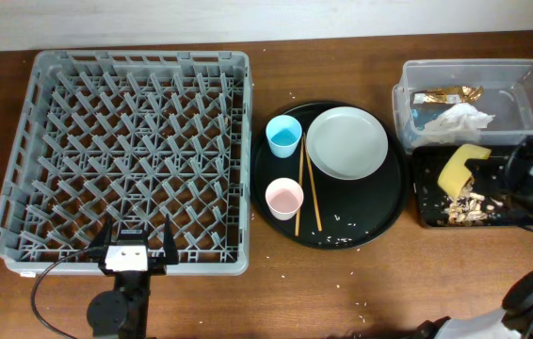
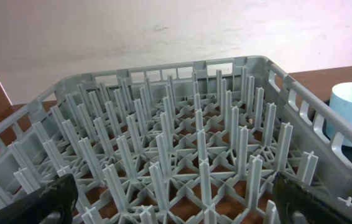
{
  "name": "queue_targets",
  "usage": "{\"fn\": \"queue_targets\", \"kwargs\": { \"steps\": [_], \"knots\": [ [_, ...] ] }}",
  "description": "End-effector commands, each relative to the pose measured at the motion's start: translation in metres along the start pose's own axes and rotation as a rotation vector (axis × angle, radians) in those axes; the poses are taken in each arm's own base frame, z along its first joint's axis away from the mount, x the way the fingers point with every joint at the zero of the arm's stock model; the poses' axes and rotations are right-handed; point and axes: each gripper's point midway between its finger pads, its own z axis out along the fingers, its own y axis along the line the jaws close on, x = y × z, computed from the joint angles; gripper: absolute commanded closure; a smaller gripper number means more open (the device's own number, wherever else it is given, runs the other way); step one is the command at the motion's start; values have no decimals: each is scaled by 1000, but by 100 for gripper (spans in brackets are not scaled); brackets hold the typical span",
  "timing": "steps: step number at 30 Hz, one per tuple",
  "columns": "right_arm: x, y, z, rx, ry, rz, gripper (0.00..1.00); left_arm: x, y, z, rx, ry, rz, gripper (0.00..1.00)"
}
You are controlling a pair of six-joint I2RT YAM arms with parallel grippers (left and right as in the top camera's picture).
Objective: Sort waste into correct bins and load items into the dishwasher rack
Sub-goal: 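Grasp the yellow bowl with right gripper and tip scraps onto black tray, then return the yellow bowl to the round tray with right gripper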
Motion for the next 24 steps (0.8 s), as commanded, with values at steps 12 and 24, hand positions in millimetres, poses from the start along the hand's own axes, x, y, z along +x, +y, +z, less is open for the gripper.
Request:
{"fn": "queue_targets", "kwargs": {
  "steps": [12, 24],
  "knots": [
    [-42, 13, -48, -304, -180, 417, 96, 2, 0, 0, 1, 0, 15, 0],
    [-22, 41, -22, -283, -90, 371, 96, 2, 0, 0, 0, 0, 15, 0]
  ]
}}
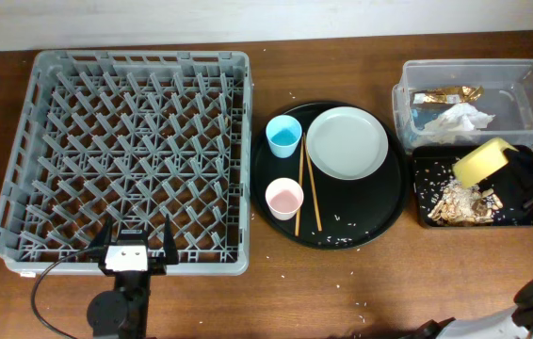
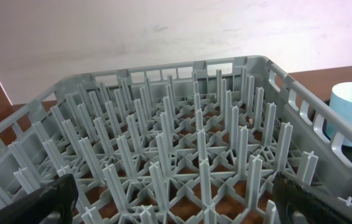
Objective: Sort waste into correct bins and load items into the dishwasher rack
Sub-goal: 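Return the yellow bowl to the round tray with right gripper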
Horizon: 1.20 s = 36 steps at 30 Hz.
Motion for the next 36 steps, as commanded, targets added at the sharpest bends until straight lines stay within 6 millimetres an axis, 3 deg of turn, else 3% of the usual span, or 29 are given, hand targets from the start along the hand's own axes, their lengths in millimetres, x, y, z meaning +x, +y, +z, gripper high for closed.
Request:
{"fn": "queue_targets", "kwargs": {
  "steps": [1, 5, 6, 9, 13, 17, 20, 21, 22, 23, 26, 29, 30, 32, 33, 36],
  "knots": [
    [42, 4, 29, 74, 106, -149, 96, 2, 0, 0, 1, 0, 15, 0],
    [131, -35, 87, 438, 414, -368, 96, 2, 0, 0, 0, 0, 15, 0],
    [150, -53, 103, 567, 490, -447, 96, 2, 0, 0, 1, 0, 15, 0],
    [171, -96, 124, 905, 537, -610, 96, 2, 0, 0, 1, 0, 15, 0],
    [190, -127, 135, 1254, 497, -917, 96, 2, 0, 0, 1, 0, 15, 0],
    [216, -159, 153, 1320, 597, -1047, 96, 2, 0, 0, 0, 0, 15, 0],
    [216, -175, 152, 1360, 615, -1012, 91, 2, 0, 0, 0, 0, 15, 0],
    [215, -176, 152, 1363, 617, -1009, 85, 2, 0, 0, 1, 0, 15, 0],
    [215, -176, 152, 1362, 617, -1009, 72, 2, 0, 0, 0, 0, 15, 0],
    [217, -176, 152, 1358, 621, -1004, 51, 2, 0, 0, 0, 0, 15, 0],
    [233, -167, 164, 1270, 670, -954, 46, 2, 1, 0, -2, 1, 15, 0],
    [241, -120, 182, 1210, 664, -958, 45, 0, 3, 0, -13, -5, 15, 0],
    [246, -91, 194, 1157, 649, -972, 42, -22, -2, -1, 20, -96, 15, 0],
    [255, -67, 211, 1063, 645, -980, 38, -53, 2, -7, 14, -175, -70, 0],
    [258, -62, 218, 1024, 629, -965, 37, -68, 3, -11, 14, -188, -80, 0],
    [259, -71, 222, 1044, 612, -914, 38, -113, 8, -8, 18, -137, -81, 0]
  ]
}}
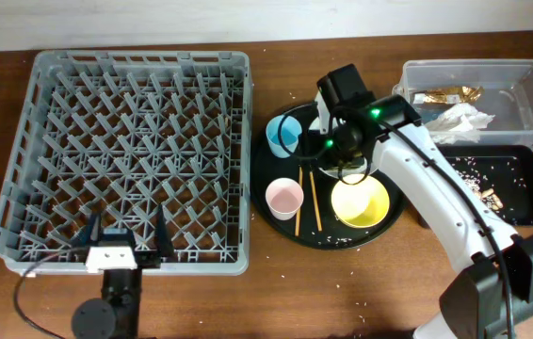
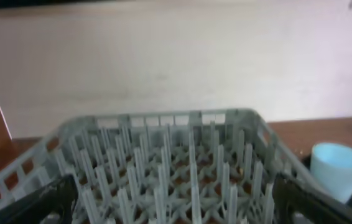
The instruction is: Sort waste into correct bins and load items into the dishwasher rack
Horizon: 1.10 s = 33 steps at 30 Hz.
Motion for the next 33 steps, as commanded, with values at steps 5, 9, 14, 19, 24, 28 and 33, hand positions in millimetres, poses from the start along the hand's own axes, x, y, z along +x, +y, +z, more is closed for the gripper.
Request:
{"fn": "queue_targets", "kwargs": {
  "steps": [5, 9, 14, 19, 24, 28, 33],
  "knots": [
    [14, 11, 29, 1, 92, 67, 49, -108, -7, 70, 108, 239, -49, 0],
    [24, 8, 58, 31, 166, 67, 56, -121, -23, 121, 223, 451, -96, 0],
    [40, 2, 97, 79, 266, 83, 85, -57, -47, 157, 359, 665, -183, 0],
    [39, -6, 99, 122, 257, 89, 96, -23, -84, 161, 587, 763, -311, 0],
    [1, 36, 30, -301, 144, 102, 96, -53, -130, 140, 965, 688, -469, 0],
    [-56, 39, -63, -793, -85, 12, 96, -73, -150, 117, 1259, 650, -619, 0],
    [-74, 50, -95, -961, -197, -118, 96, -59, -158, 120, 1439, 659, -764, 1]
  ]
}}
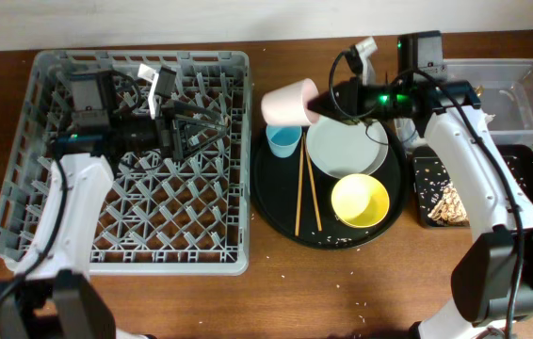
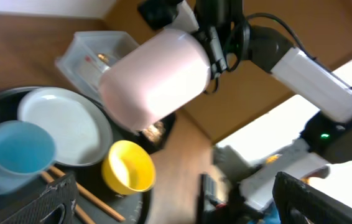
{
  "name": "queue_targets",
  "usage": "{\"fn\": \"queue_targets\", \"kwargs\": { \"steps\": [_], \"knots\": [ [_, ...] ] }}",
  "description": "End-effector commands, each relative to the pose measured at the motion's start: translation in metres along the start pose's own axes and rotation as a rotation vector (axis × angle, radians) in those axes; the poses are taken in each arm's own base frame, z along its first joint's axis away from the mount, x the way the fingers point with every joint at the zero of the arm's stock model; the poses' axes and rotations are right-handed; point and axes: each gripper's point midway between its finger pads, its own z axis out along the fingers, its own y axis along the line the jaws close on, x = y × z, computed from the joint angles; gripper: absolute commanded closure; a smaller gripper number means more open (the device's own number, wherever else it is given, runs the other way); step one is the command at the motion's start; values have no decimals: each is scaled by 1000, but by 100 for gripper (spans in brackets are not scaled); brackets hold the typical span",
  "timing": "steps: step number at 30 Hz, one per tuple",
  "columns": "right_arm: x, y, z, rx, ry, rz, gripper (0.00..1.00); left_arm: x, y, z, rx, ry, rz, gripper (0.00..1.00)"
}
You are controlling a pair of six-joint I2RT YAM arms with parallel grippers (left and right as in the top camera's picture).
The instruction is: Sort waste into correct bins and load items into the dishwasher rack
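Note:
My right gripper (image 1: 316,102) is shut on a pink cup (image 1: 289,102), held on its side in the air above the far left edge of the black tray (image 1: 276,212). In the left wrist view the pink cup (image 2: 157,78) fills the middle, mouth toward the lower left. My left gripper (image 1: 191,122) hangs open over the grey dishwasher rack (image 1: 22,188), aimed right at the cup, fingers (image 2: 33,202) empty. On the tray are a blue cup (image 1: 283,141), a white plate (image 1: 342,146), a yellow bowl (image 1: 361,200) and chopsticks (image 1: 301,193).
A clear bin (image 1: 516,94) stands at the far right, with a black bin (image 1: 427,193) of food scraps in front of it. My right arm crosses over both bins. Crumbs lie on the tray and on the wooden table (image 1: 342,292).
The pink cup stood on the tray; now my right gripper holds it in the air at the tray's far left. My left arm went from the rack's front edge to over the rack.
First my right gripper held the yellow bowl tipped over the black bin, and again a moment later. Then the bowl stood on the tray with the gripper over the plate. Now it holds the pink cup, with the left gripper open facing it.

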Motion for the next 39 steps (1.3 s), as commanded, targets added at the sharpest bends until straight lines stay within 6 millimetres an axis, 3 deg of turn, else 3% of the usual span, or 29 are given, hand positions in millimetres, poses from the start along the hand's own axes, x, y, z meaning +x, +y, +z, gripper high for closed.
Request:
{"fn": "queue_targets", "kwargs": {
  "steps": [1, 4, 6, 9, 13, 20, 22, 23, 26, 28, 30, 35, 36, 39],
  "knots": [
    [4, 37, 3, -169, 37, -84, 96, 9, 1, 10, 155, 21, -84, 1],
    [4, 50, 18, -192, 46, -133, 96, 17, -5, 30, 194, 64, -77, 2],
    [8, 49, 32, -152, 54, -126, 96, 18, -8, 36, 207, 75, -52, 7],
    [25, 56, 59, -163, 117, -129, 96, 18, -8, 36, 206, 75, -61, 11],
    [36, 52, 75, -160, 156, -113, 96, 18, -8, 36, 206, 75, -61, 11],
    [37, 47, 80, -130, 155, -110, 96, 17, -8, 36, 206, 74, -56, 55],
    [38, 46, 80, -124, 160, -100, 96, 16, -8, 36, 206, 73, -43, 58],
    [39, 46, 80, -124, 161, -100, 93, 15, -8, 36, 207, 72, -33, 58],
    [36, 42, 80, -106, 150, -100, 55, 10, -8, 36, 207, 71, -23, 58],
    [25, 29, 70, -67, 111, -91, 37, -1, -4, 29, 192, 51, 10, 58],
    [7, -12, 50, 96, 33, -33, 23, -13, 6, 14, 142, 16, 6, 58],
    [4, -78, -12, 392, 4, 75, 19, -32, 25, -3, 25, -44, 3, 59],
    [7, -90, -32, 506, 9, 99, 19, -43, 43, -5, -101, -82, -12, 59],
    [8, -92, -55, 640, 29, 75, 17, -52, 78, -17, -365, -116, -87, 59]
  ]
}}
